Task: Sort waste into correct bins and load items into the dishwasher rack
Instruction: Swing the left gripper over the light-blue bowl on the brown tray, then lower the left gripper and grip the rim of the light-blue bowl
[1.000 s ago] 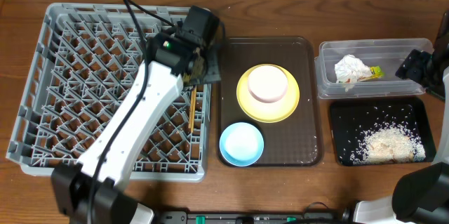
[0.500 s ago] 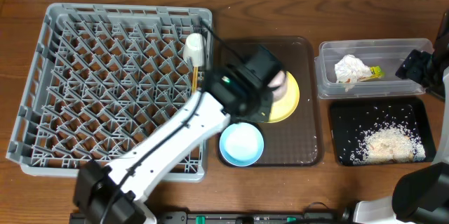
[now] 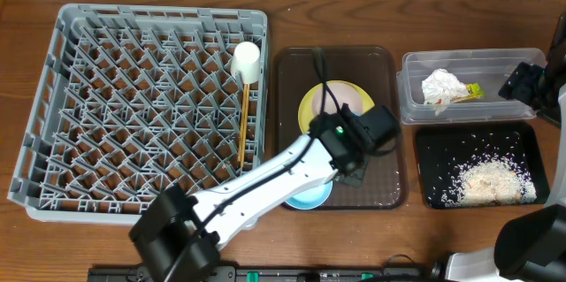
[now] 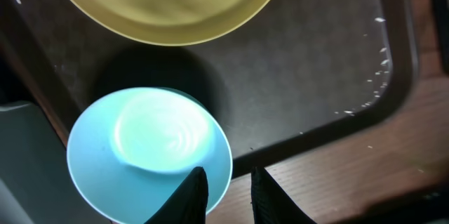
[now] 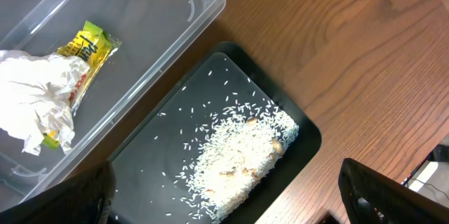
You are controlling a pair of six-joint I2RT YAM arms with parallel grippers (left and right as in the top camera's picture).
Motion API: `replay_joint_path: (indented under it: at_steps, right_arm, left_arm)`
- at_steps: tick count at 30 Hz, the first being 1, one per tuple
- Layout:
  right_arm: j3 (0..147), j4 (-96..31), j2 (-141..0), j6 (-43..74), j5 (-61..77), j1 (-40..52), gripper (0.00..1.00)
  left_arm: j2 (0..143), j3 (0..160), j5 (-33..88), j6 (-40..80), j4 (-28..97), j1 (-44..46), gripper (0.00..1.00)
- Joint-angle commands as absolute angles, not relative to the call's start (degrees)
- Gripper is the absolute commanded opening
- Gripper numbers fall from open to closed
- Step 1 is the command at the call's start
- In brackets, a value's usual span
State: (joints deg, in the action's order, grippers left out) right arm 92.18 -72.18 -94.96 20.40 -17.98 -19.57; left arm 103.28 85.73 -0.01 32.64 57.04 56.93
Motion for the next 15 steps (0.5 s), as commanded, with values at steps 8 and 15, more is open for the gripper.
replay_joint_path:
  at_steps: [8,15]
  right_arm:
    - [92.44,-72.2,-94.0,21.17,-18.59,-20.08,0.99]
    - [92.44,-72.2,-94.0,21.17,-18.59,-20.08,0.99]
  left_arm:
    - [110.15,85.19,-3.95,34.65,57.58,58.59,0.24]
    - [113.3,85.14,-3.97,34.65,57.6,58.65,0.24]
